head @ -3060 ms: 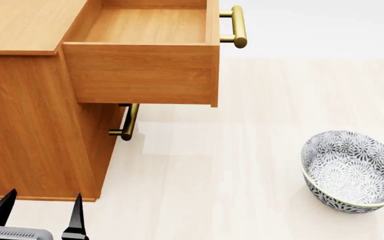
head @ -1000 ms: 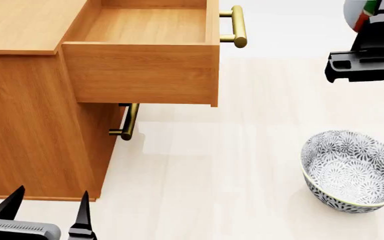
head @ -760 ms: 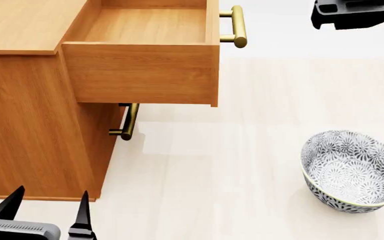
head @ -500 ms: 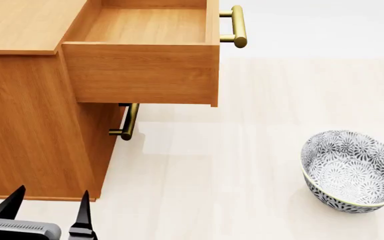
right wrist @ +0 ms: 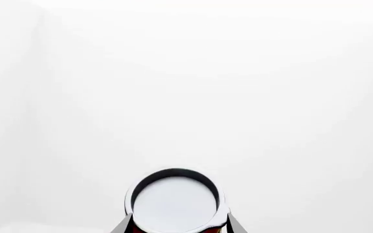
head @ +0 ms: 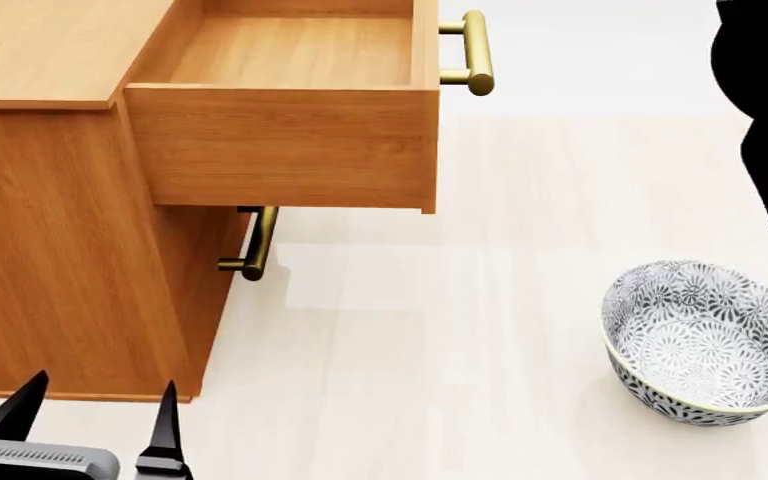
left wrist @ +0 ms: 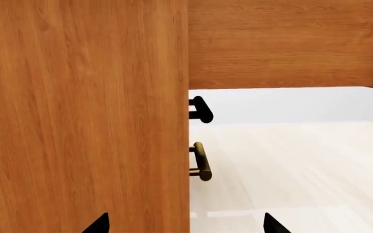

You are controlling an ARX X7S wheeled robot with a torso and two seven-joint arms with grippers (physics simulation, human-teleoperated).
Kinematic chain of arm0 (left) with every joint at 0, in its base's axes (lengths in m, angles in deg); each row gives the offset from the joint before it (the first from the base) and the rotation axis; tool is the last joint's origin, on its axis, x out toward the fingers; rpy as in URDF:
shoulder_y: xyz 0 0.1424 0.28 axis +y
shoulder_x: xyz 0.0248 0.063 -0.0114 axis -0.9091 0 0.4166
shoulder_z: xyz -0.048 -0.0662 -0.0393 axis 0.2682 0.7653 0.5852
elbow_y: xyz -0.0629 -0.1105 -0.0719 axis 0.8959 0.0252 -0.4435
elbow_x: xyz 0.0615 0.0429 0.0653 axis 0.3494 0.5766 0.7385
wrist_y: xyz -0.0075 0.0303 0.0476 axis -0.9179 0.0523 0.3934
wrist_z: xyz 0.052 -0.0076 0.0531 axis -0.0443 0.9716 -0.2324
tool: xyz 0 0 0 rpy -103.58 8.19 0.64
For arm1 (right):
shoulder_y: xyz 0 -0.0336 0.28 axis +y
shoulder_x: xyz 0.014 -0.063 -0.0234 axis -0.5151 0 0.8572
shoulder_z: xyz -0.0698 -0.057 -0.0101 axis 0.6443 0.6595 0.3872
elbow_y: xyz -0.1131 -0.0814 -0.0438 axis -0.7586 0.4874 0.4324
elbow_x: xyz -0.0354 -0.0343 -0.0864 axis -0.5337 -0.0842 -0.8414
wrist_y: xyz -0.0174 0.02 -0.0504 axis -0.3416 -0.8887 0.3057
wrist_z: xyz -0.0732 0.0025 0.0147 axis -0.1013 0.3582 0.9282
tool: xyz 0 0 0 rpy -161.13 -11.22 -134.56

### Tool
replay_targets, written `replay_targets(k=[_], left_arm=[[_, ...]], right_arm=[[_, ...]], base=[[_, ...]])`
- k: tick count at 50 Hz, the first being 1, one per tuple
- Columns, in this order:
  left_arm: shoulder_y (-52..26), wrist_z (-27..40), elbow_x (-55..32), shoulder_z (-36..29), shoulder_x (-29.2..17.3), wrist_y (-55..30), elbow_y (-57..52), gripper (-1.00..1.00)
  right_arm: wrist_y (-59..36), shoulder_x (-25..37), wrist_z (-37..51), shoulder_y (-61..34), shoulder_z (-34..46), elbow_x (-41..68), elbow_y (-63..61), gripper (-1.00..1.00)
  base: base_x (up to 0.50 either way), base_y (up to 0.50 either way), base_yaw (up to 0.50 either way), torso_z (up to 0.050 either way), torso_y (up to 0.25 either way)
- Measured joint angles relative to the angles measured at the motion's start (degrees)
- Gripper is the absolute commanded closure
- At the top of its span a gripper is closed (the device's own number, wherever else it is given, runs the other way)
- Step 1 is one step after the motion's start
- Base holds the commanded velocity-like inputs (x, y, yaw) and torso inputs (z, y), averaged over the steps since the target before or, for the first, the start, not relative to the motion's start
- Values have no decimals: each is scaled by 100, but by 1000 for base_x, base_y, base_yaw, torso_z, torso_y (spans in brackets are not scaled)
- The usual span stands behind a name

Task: Put the ketchup in the top drawer of the cabinet.

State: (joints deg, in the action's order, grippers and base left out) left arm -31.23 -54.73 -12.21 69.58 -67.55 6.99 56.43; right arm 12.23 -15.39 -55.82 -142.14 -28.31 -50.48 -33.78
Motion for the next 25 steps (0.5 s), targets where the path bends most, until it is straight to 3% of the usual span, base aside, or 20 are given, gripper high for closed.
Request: replay_targets(k=[25], left_arm=[[-39,51,-29,-43,-20,-18,5,-100]], right_arm=[[1464,-1369,-1195,-1691,642,-833,4069,100]], base=[[0,0,0,0,0]])
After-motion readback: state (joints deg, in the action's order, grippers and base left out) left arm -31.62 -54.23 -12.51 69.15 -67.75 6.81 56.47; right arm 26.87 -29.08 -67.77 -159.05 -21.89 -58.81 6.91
